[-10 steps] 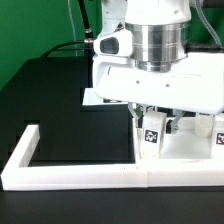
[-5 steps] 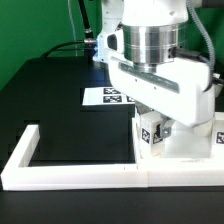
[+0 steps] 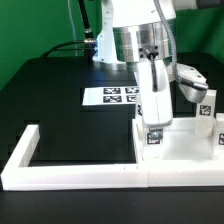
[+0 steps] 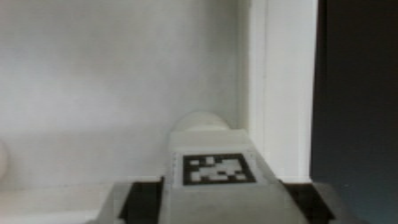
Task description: Assemble square table
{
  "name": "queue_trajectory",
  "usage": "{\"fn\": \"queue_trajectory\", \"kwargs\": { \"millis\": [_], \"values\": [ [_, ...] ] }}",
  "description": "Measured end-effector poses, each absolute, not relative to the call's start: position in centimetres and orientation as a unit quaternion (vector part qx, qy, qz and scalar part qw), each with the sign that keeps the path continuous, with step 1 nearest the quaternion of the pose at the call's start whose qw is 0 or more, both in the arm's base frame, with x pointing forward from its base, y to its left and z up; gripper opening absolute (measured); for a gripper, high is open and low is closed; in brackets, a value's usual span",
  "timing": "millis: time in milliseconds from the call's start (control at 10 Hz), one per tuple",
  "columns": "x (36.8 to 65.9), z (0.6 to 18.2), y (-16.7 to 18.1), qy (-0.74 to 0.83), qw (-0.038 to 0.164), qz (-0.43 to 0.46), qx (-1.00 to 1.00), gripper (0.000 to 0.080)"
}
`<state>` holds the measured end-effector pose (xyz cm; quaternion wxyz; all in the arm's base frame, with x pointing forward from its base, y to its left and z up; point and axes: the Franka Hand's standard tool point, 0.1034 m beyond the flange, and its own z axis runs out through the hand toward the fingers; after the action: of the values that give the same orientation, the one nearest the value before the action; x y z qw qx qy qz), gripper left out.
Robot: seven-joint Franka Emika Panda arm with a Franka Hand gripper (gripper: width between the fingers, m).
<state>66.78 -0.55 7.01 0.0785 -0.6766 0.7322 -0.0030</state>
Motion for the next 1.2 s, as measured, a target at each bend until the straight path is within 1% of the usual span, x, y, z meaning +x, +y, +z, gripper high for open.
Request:
{"fn": "queue_trajectory", "kwargs": {
  "millis": [100, 200, 300, 400, 700, 800, 900, 1000, 1200],
  "values": [
    [66.7, 6.9, -0.6, 0.711, 0.077, -0.006, -0.699, 0.0383],
    [66.7, 6.9, -0.7, 0.633, 0.064, -0.017, -0.771, 0.0576],
    [66.6, 7.0, -0.6, 0.564, 0.053, -0.025, -0.824, 0.0576],
    [66.4, 7.0, -0.5, 0.504, 0.048, -0.03, -0.862, 0.0634],
    [66.4, 6.8, -0.7, 0.424, 0.044, -0.033, -0.904, 0.0649],
    [66.6, 6.8, -0.7, 0.373, 0.033, -0.043, -0.926, 0.0649],
    [67.2, 6.8, 0.2, 0.265, 0.008, -0.068, -0.962, 0.0649],
    [67.3, 7.1, 1.3, 0.191, -0.004, -0.071, -0.979, 0.0649],
    [67.2, 6.9, 0.6, 0.221, 0.001, -0.07, -0.973, 0.0649]
  ]
}}
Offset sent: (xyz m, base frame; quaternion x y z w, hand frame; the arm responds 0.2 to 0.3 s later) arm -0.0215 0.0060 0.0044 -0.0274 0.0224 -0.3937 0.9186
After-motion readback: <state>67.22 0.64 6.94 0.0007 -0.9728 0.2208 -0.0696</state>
